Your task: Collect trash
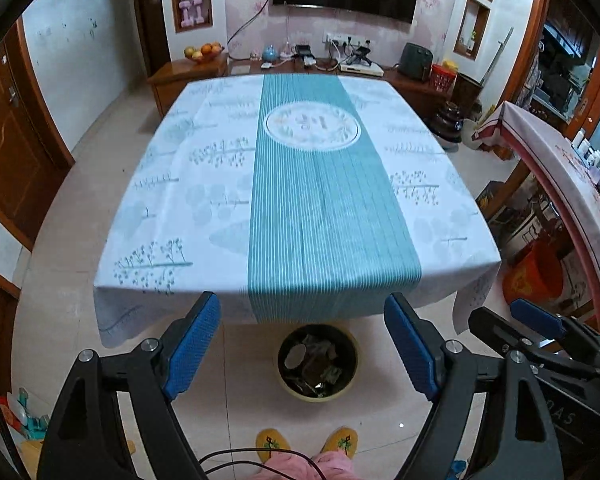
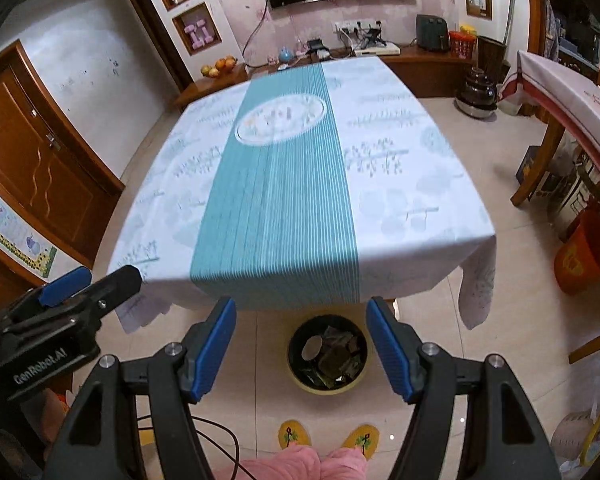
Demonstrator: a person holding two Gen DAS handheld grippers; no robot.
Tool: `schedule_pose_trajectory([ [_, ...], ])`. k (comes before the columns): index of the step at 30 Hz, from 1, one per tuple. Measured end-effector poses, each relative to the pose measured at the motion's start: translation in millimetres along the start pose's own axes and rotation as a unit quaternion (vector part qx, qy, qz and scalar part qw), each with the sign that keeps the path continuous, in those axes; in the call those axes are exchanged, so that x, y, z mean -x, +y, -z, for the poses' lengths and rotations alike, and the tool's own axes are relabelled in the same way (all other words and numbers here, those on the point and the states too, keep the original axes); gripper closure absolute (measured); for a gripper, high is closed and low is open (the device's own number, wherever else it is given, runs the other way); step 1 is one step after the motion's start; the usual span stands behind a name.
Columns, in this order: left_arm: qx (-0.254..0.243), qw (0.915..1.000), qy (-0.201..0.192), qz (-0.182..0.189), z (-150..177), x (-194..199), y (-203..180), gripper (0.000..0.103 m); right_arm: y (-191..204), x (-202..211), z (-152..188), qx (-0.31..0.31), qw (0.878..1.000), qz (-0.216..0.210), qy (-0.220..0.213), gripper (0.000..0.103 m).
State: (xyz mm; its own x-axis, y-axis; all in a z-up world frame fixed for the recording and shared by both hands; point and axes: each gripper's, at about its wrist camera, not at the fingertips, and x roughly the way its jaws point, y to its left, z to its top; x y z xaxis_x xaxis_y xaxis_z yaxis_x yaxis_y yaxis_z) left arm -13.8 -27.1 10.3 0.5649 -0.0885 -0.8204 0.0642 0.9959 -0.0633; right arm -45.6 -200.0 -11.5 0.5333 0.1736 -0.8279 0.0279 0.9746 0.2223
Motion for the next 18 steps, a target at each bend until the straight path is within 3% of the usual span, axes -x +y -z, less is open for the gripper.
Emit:
schedule_pose_trajectory([
  [18, 0.003, 0.9990, -0.023, -0.038, -12.1, 13.1, -10.8, 0.020, 12.4, 23.4, -15.1, 0.027, 0.999, 0.020, -0.036, 0.035],
])
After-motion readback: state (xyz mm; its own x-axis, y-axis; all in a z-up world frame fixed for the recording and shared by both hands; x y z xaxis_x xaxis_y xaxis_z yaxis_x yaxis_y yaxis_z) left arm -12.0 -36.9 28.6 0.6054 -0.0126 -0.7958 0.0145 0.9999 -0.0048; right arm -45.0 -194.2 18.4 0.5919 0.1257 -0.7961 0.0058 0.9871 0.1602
